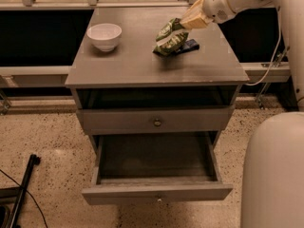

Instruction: Place green jalapeno chip bag into middle drawer

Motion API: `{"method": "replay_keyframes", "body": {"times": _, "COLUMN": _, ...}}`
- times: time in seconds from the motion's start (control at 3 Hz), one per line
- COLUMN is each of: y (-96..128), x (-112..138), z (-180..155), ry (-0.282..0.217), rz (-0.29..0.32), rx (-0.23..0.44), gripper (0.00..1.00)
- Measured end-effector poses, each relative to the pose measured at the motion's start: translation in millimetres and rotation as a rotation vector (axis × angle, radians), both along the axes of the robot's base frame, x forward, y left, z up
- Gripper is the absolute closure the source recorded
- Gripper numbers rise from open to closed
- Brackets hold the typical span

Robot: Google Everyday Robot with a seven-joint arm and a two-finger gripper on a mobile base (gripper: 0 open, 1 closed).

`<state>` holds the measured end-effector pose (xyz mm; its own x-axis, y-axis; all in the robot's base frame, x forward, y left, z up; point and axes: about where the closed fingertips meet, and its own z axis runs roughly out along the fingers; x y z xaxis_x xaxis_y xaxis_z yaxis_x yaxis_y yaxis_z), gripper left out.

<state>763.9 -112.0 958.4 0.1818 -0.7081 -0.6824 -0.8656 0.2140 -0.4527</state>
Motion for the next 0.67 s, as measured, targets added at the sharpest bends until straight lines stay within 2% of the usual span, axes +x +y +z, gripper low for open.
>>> {"method": "replay_keyframes", "body": {"times": 0.33, "y": 8.4, "x": -32.4, "z": 20.5, "ry": -0.055, "rz": 0.134, "rx": -0.015, "gripper": 1.0}}
{"method": "replay_keyframes", "body": {"times": 0.67, "y": -0.6, "x": -84.8, "z": 59.9, "ry": -0.191, "rz": 0.247, "rx": -0.042, "gripper": 1.0}}
